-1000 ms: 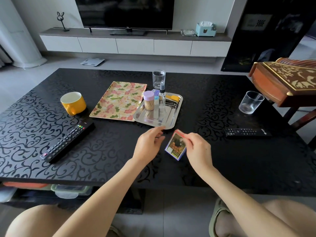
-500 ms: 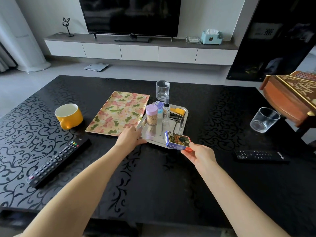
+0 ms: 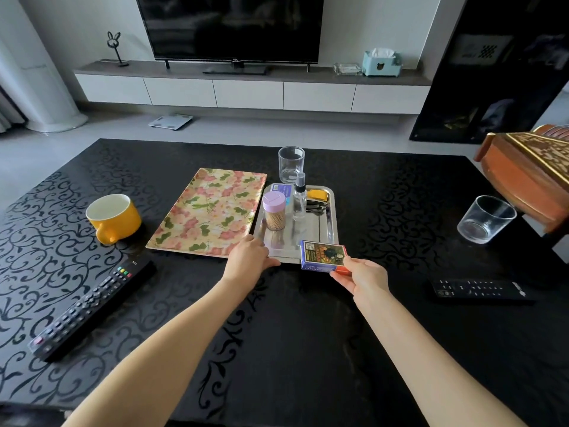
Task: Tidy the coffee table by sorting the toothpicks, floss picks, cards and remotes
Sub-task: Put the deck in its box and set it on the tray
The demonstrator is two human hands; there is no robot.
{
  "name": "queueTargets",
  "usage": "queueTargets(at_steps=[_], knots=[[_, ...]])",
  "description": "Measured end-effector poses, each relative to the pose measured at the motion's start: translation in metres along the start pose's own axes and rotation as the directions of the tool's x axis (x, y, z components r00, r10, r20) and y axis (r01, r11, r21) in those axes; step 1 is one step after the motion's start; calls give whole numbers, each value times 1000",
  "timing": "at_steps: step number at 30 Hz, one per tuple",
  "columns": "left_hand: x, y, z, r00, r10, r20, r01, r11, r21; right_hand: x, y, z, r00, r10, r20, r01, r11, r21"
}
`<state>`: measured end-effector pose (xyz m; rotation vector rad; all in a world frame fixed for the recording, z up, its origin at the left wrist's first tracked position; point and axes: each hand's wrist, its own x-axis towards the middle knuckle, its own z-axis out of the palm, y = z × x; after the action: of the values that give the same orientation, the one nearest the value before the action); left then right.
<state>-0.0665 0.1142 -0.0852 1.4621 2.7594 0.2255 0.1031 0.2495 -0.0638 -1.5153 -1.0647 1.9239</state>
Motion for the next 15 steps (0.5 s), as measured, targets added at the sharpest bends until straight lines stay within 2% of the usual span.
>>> queueTargets(at_steps=[4,7,9,11,15], knots=[[8,6,3,1000,11,-16,-11,1000,-20,3,-1,7,1000,2,2,-2,1000,25],[6,-2,3,989,63,-136,-86,981,-175,5,-3,12,1000,8,16,-9,999,49],[-3,-23,-1,976,-9,-220,-40,975,-220,5,-5,13,999,6,37,-8,998,59],[-17,-53,-2,972,-79,-222,40,984,-175,6,-4,17,998,-1,61,-3,998,61],[-32,-92,-4,977,-72,-199,57,995,-79,6,-6,27,998,-9,67,4,998,61]])
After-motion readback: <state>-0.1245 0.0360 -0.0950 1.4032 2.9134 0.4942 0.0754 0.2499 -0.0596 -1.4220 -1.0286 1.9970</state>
